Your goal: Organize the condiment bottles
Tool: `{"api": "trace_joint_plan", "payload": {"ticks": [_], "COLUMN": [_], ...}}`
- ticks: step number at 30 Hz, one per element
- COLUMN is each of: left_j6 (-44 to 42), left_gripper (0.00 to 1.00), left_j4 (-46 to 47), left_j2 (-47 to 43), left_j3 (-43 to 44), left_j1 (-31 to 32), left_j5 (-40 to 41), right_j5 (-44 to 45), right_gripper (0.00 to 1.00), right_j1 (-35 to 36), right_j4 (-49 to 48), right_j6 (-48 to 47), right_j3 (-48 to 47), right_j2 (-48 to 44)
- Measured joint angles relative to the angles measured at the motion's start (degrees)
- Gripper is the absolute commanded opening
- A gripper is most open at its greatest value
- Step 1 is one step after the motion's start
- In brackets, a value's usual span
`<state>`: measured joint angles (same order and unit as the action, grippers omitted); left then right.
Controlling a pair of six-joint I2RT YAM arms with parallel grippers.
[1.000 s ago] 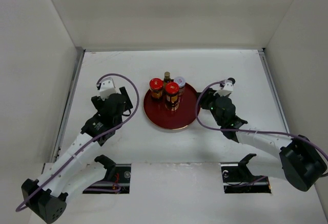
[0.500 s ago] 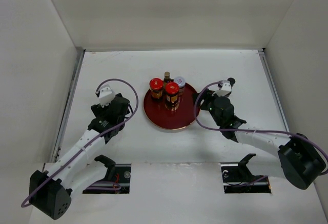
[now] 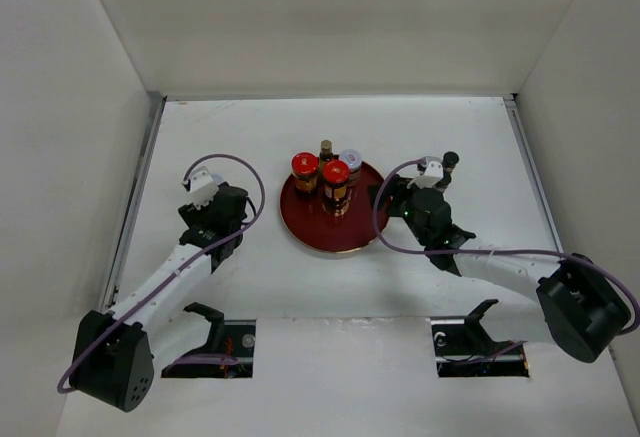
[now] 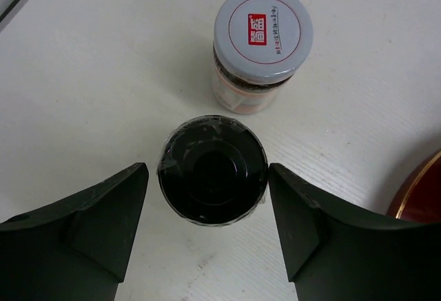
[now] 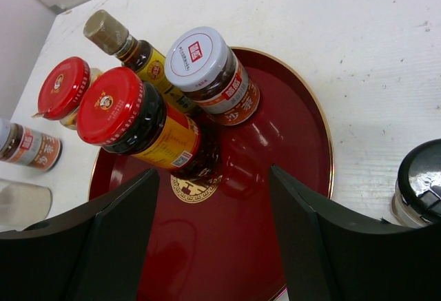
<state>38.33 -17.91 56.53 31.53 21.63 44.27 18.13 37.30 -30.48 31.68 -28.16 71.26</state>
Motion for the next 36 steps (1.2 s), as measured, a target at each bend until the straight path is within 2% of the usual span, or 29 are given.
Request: {"api": "trace_joint_plan", "payload": {"ticks": [5, 8, 12, 19, 26, 31, 36], "left_j6": [-0.2, -0.2, -0.5, -0.9, -2.3, -3.3, -3.7], "left_gripper": [0.41, 0.35, 0.34, 0.34, 0.34, 0.34, 0.34], "left_j4": [2.6, 2.4, 0.1, -2.6, 5.2, 10.2, 12.3], "left_j2": [1.6, 1.0, -1.6, -3.8, 8.1, 17.5, 22.8], "left_j3": [-0.8, -0.8, -0.7, 6.4, 14.6, 15.6, 15.6], "left_j1": [-0.7, -0.5, 2.6, 14.7, 23.8, 24.9, 23.8], "left_j5": [-0.9, -1.2, -1.4, -1.2, -1.9, -4.5, -6.1], "right_j5": [-0.1, -0.1, -0.1, -0.2, -0.2, -0.2, -0.2], "right_gripper": [0.72, 0.72, 0.72, 0.72, 0.72, 0.72, 0.72], "right_j1": [0.3, 0.3, 0.3, 0.3, 0.3, 0.3, 0.3], "right_j4": [0.0, 0.0, 0.0, 0.0, 0.0, 0.0, 0.0], "right_j6": [-0.2, -0.2, -0.3, -0.4, -0.4, -0.4, -0.4], "right_j3": [-0.1, -0.1, -0.2, -0.3, -0.3, -0.3, -0.3], "right_j2": [0.0, 0.0, 0.1, 0.7, 0.8, 0.8, 0.8]}}
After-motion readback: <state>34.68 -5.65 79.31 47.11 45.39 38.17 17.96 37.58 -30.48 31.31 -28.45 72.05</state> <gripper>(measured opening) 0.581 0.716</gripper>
